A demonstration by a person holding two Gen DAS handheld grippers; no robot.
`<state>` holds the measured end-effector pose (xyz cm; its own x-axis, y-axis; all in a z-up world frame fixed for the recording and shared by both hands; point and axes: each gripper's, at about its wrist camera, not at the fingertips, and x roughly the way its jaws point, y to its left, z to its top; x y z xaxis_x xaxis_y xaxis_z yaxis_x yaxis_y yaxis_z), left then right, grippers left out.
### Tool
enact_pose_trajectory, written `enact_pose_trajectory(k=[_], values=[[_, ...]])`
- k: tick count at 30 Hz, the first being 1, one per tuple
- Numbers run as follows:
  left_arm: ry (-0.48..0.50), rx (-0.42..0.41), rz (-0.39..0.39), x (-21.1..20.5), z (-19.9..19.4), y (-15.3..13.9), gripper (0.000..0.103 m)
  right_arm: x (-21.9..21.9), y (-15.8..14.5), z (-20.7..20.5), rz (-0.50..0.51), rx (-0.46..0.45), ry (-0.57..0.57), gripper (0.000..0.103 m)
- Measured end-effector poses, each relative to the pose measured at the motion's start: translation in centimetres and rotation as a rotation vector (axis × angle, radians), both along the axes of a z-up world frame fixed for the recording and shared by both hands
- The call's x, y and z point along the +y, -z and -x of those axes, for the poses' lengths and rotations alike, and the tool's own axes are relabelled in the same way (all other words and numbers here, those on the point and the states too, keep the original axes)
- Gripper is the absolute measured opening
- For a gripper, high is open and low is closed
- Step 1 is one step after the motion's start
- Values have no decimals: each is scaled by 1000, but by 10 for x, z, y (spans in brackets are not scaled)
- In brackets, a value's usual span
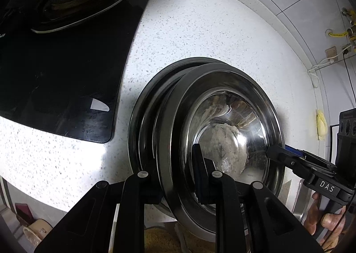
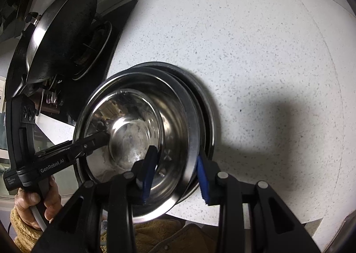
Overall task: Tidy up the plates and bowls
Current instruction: 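Carry the nested bowls with both tools and lower them onto the stacked plates, then open both tools and release the bowls on the plates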
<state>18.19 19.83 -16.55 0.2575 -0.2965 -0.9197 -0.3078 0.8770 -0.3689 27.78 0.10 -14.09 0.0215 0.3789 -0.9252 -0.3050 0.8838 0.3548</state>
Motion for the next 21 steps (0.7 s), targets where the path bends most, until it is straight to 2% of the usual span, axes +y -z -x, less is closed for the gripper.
enact_pose_trajectory(k=[7,10,12,16,19,21], values=[[22,-11,-10,-5,-1,1,17,0,-1,1,2,-20,2,33],[33,-26,-43,-7,-1,-1,18,0,-1,2,2,-29,0,33],[37,-33,-67,-8,-1,-4,21,0,-2,4,8,-37,-2,33],[54,-42,-60,-7,-1,-4,26,2,-8,6,17,-64,-10,34],[73,-59,-61,-13,2,-7,36,2,-14,7,27,-92,-17,34],[85,-75,-60,-17,2,-12,50,3,-17,8,36,-107,-22,34]])
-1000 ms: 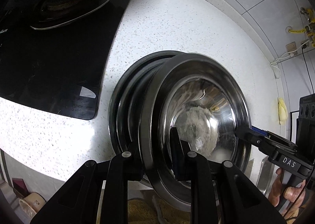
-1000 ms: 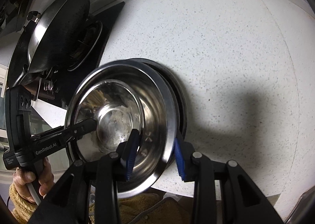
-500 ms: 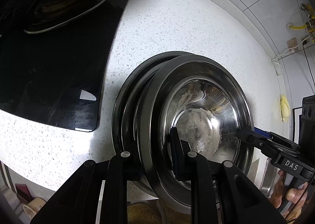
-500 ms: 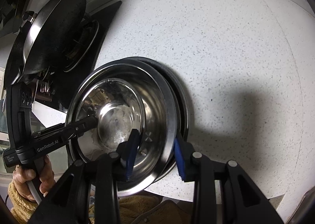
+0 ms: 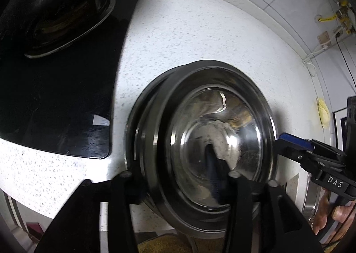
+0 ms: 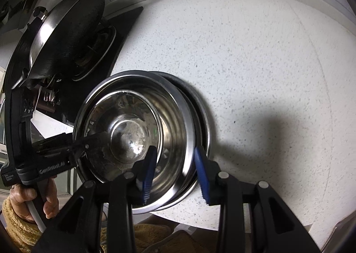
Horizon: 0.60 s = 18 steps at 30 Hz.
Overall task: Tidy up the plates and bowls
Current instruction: 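Open both tools and release the bowls on the plates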
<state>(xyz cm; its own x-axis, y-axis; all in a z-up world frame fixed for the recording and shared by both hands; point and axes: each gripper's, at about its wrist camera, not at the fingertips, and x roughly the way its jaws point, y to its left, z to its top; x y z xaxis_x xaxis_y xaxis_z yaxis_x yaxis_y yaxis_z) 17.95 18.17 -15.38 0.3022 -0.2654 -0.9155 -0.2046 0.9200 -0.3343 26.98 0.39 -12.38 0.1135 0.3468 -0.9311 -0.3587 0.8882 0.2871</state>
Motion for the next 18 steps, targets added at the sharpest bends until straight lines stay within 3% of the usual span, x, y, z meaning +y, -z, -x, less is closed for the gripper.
enact_pose_trajectory(k=[2,3,18], values=[[2,-14,-48,-5,1,-5,66,1,-2,2,10,-14,-4,34],[0,-27,-76,-6,2,-7,67,1,-3,2,11,-18,-5,34],[-4,-59,-144,0,23,-24,67,-17,-15,10,30,-79,46,34]])
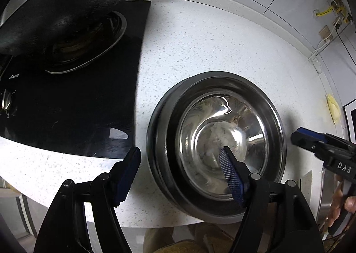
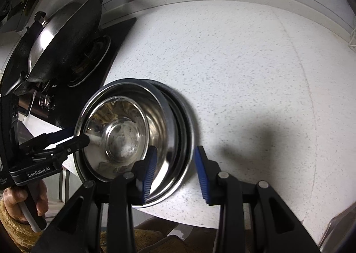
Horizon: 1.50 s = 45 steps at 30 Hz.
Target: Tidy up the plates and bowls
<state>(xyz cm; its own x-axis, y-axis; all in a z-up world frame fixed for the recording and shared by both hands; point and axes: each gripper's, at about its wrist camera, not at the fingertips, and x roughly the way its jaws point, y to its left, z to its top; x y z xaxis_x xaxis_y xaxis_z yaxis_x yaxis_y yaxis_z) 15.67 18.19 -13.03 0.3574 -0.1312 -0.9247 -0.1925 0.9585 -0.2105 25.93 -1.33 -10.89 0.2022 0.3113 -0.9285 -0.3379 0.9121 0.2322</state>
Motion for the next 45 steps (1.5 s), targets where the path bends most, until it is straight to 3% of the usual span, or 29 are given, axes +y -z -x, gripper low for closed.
enact_pose_trajectory(k=[20,30,41,45], values=[[-3,-137,30,3,29,-45,67,-50,-19,46,79,-96,149,34],[-40,-185,6,-39,46,-57,67,-74,-30,60,79,-148,112,34],[-96,-225,-37,-91,73,-83,67,-116,-77,75,35,-273,68,34],[-69,-246,-56,-100,78,-90,67,-119,-84,91,44,-326,81,34]])
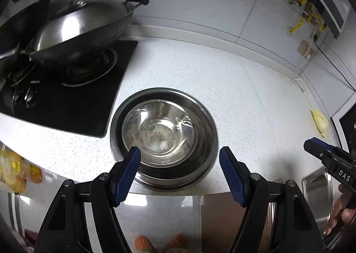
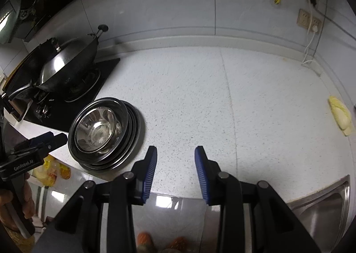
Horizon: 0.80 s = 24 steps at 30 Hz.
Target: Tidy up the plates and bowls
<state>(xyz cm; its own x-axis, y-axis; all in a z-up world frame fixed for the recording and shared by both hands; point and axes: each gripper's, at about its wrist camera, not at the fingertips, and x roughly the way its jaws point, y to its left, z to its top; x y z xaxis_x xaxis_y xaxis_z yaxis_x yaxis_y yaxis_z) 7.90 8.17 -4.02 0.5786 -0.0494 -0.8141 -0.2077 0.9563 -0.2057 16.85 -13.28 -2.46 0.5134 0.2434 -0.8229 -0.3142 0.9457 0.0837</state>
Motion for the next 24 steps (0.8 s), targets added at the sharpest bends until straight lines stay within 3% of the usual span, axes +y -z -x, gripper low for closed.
enact_pose_trajectory(k=[4,12,24], values=[[37,-44,-14,0,17,-7,67,6,-3,24,27,-44,39,34],[99,-61,4,25,59,-13,67,28,-5,79,42,-34,83,34],[38,-164,-52,36,95,-44,67,38,-26,103,45,-116,63,34]])
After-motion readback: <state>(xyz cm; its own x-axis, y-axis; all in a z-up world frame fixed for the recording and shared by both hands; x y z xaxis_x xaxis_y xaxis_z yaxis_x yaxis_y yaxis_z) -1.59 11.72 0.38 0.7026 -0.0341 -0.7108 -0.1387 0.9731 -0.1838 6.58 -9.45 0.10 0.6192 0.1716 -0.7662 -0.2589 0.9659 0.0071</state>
